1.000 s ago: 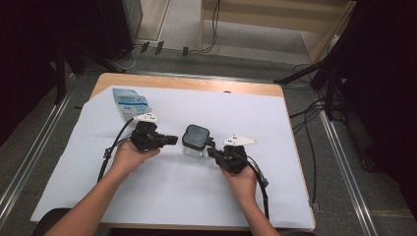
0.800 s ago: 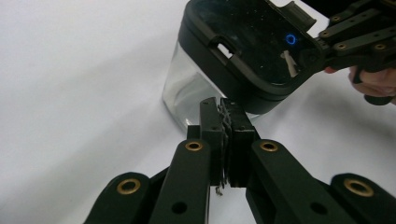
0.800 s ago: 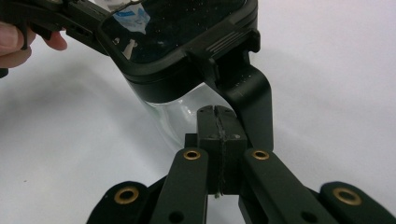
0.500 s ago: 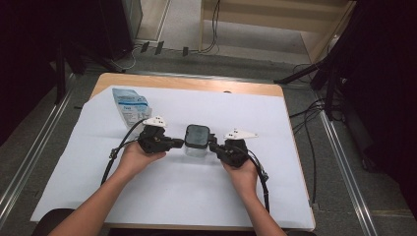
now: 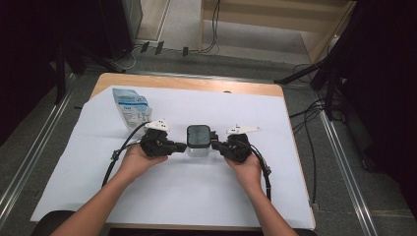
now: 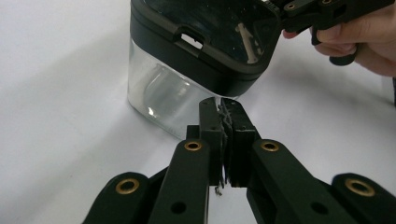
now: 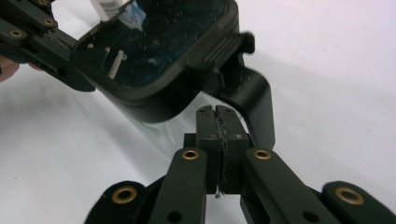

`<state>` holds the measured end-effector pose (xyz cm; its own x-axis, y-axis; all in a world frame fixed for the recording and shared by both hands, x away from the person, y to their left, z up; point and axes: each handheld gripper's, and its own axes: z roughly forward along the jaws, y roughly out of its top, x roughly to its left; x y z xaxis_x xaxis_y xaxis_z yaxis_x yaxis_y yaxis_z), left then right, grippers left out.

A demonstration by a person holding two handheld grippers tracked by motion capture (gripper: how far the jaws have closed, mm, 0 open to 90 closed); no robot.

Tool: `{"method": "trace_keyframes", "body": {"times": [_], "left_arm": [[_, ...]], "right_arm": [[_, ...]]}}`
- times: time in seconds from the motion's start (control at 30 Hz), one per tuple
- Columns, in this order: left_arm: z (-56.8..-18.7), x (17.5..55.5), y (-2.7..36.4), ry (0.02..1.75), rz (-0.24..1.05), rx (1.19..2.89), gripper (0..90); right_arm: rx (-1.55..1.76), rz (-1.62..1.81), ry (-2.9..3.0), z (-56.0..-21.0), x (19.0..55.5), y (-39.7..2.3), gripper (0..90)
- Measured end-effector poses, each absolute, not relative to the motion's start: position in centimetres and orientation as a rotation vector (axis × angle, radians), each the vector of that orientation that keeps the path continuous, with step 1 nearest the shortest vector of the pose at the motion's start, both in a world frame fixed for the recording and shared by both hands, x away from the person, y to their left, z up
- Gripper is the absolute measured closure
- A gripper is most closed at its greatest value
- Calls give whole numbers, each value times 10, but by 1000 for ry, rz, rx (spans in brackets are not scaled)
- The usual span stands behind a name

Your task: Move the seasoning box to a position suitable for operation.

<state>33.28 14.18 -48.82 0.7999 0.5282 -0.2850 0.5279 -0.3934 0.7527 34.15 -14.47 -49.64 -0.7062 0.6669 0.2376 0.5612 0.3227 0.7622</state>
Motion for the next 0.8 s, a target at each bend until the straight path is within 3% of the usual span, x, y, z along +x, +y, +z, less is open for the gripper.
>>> {"method": "trace_keyframes", "body": {"times": [0.2, 0.33, 0.47, 0.8], "left_arm": [[-478, 330, 152, 753, -21, 2044, 802], [-472, 329, 158, 759, -48, 2035, 636], [-464, 327, 162, 751, -10, 2030, 535], [-434, 333, 164, 725, 2, 2034, 373]], "right_arm": [[1086, 1337, 2485, -487, 335, -151, 783], [1020, 1407, 2492, -480, 330, -159, 680], [969, 1397, 2529, -481, 324, -162, 607], [969, 1455, 2515, -479, 323, -163, 557]]}}
